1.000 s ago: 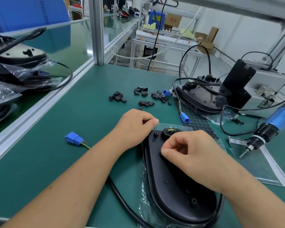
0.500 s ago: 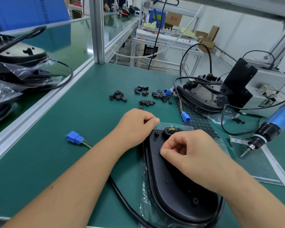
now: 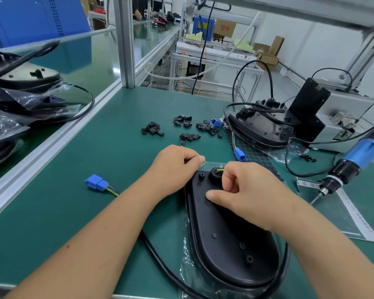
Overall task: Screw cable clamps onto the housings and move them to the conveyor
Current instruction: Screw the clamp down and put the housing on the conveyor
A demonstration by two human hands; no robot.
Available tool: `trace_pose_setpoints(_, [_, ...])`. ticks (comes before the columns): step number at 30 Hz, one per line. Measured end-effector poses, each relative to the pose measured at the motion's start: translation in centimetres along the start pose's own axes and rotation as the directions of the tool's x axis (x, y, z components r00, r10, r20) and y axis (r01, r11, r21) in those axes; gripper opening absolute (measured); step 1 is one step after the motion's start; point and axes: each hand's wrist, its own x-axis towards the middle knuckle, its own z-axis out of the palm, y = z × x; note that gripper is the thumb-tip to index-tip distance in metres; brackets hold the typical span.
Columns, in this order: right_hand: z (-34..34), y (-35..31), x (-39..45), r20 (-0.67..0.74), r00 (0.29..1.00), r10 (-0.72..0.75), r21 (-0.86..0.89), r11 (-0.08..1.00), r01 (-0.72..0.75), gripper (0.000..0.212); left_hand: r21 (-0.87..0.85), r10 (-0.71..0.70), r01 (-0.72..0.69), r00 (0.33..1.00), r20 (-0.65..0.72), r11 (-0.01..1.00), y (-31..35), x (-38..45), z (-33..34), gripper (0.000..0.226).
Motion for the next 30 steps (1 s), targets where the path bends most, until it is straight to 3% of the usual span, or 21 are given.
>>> trace_pose_setpoints(5, [0.1,0.1,-0.2,-0.009,0.999,-0.037,0.062,0.997,0.038,0.028,-0.147,-0.034,0.031,0.999,-0.018,0.989,1.3,-0.9,-1.4,0.012])
trace_pose_setpoints(6, [0.0,0.3,-0.4,-0.016,0.999,-0.044,0.118,0.992,0.045,0.026,-0.088,-0.022,0.018,0.999,-0.042,0.996,1.5,-1.2,-2.0,0.013])
trace_pose_setpoints(8, [-0.5,1.1,-0.8,-0.073,0.997,-0.032,0.254,0.966,0.050,0.022,0.272,-0.009,0.047,0.990,-0.140,0.961,1.7,-2.4,-3.8,0.023])
trace_pose_setpoints(10, [-1.1,2.2,-1.4,-0.151,0.989,0.006,0.335,0.941,0.045,0.020,0.581,-0.086,0.200,0.972,-0.217,0.789,1.0,-4.9,-5.9,0.043])
trace_pose_setpoints(12, [-1.6,3.2,-1.9,-0.199,0.979,0.053,0.391,0.920,0.030,0.019,0.694,-0.287,0.338,0.938,-0.194,0.636,0.4,-8.3,-7.1,0.071])
trace_pose_setpoints(14, [-2.0,3.9,-2.0,-0.219,0.971,0.102,0.458,0.889,0.010,0.017,0.722,-0.438,0.367,0.894,-0.099,0.586,0.3,-10.9,-6.9,0.076])
trace_pose_setpoints(18, [-2.3,3.8,-1.8,-0.222,0.967,0.129,0.575,0.818,0.023,0.014,0.539,-0.452,0.404,0.891,-0.047,0.739,0.4,-11.9,-6.1,0.040])
trace_pose_setpoints(21, [-2.4,3.6,-2.0,-0.236,0.968,0.086,0.581,0.811,0.070,0.013,0.199,-0.471,0.484,0.875,-0.109,0.852,0.9,-10.6,-7.0,0.030])
trace_pose_setpoints(23, [-2.4,3.7,-1.9,-0.259,0.964,0.065,0.560,0.823,0.096,0.011,-0.093,-0.446,0.437,0.887,-0.116,0.894,1.9,-8.9,-7.3,0.017])
trace_pose_setpoints(25, [-2.4,3.7,-1.6,-0.299,0.954,0.014,0.507,0.849,0.146,0.007,-0.257,-0.396,0.366,0.915,-0.075,0.895,3.5,-6.8,-7.2,0.003])
trace_pose_setpoints(27, [-2.5,3.6,-1.2,-0.357,0.927,-0.116,0.355,0.901,0.250,0.022,-0.187,-0.244,0.240,0.970,0.002,0.953,5.2,-5.0,-6.6,0.013])
trace_pose_setpoints(30, [-2.4,3.5,-0.2,-0.365,0.849,-0.383,-0.144,0.924,0.355,0.053,0.106,0.023,-0.040,0.987,0.160,0.994,7.8,-3.3,-5.0,0.023])
